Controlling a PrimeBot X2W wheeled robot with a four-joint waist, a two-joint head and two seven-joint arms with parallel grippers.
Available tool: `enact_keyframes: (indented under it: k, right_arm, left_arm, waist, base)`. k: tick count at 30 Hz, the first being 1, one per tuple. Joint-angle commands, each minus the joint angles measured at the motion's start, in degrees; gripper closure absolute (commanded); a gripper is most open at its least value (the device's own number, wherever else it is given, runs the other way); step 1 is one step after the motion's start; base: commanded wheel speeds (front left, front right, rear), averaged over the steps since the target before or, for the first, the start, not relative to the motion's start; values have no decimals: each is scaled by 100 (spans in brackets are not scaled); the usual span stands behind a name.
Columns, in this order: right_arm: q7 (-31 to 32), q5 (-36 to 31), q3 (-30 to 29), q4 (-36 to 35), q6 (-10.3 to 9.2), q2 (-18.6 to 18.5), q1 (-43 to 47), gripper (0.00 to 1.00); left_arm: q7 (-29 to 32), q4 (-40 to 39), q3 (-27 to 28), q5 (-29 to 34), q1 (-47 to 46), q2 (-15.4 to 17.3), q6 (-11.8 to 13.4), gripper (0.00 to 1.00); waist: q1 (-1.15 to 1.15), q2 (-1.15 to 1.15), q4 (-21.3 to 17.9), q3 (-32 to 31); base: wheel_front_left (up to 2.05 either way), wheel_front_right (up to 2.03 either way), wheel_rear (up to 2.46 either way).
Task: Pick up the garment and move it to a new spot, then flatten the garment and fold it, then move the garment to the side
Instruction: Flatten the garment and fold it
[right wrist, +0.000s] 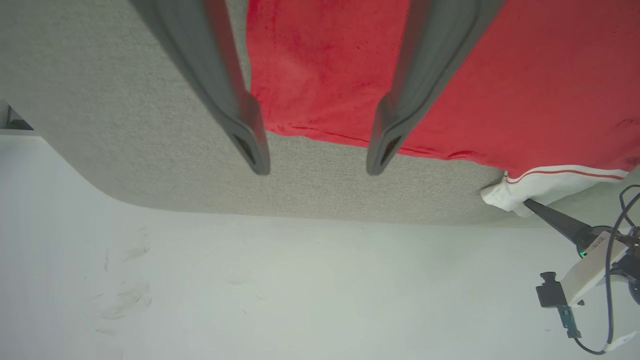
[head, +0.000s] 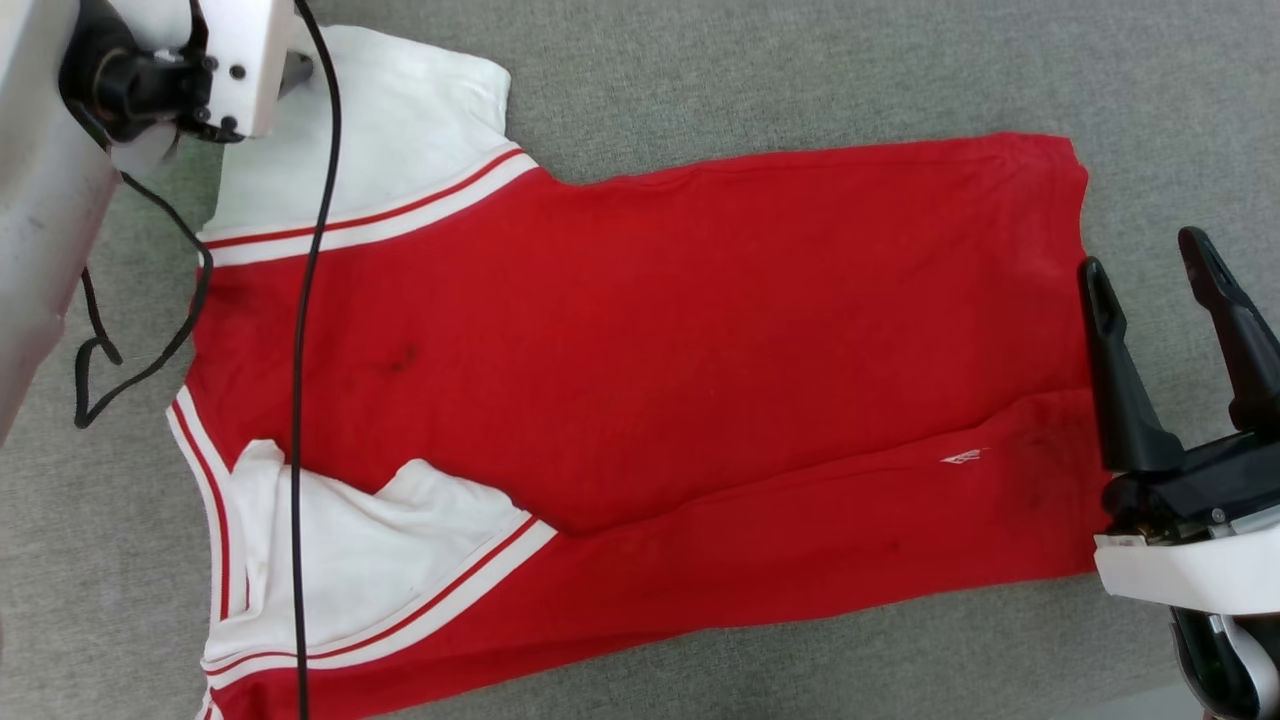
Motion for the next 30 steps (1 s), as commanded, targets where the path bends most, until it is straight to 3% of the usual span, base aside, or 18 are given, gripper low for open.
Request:
enact_keyframes:
  k: [1,3,4,5,11,16,22,28,30]
  right_arm:
    - [-64,24,19,58,-5,-37,-101,0]
    - [-104,46,42,111,-5,-54,-162,0]
    - [-146,92,30,193,-5,-67,-201,0]
    - [-151,111,16,212,-5,-76,-222,0]
    - [-107,170,-206,260,-5,-250,-441,0]
    - [353,279,-422,244,-5,-730,-861,0]
    - [1671,760,-256,507,-5,-1660,-1473,0]
    - [3633,1719,333,1209,-5,-2641,-2049,0]
    - [3946,1857,453,1314,-5,-2787,-2162,0]
  left_arm:
    - [95,97,-108,91,24,11,-41,0]
    - [186,203,-191,58,142,-7,-67,0]
    - [289,277,-297,1,313,-54,-130,70]
    - [321,293,-323,-20,356,-59,-153,100]
    - [-25,166,-355,48,297,-15,-213,100]
    - [-573,-111,-340,53,248,-64,-243,100]
    - [-1076,-529,-416,31,455,-73,-253,100]
    - [-1467,-965,-518,69,641,-68,-259,100]
    - [-1525,-1033,-519,69,661,-64,-260,100]
  waist:
    - [-1,0,-47,114]
    - [-1,0,-63,151]
    - [-1,0,-54,180]
    - [-1,0,-48,181]
    - [-1,0,39,34]
    - [-1,0,201,-244]
    - [-1,0,461,-510]
    - [-1,0,702,-622]
    - [-1,0,736,-625]
  base:
    - [0,0,0]
    - [0,0,0]
    - [0,0,0]
    - [0,0,0]
    - [0,0,0]
    - [0,0,0]
    - [0,0,0]
    - [0,0,0]
    - [0,0,0]
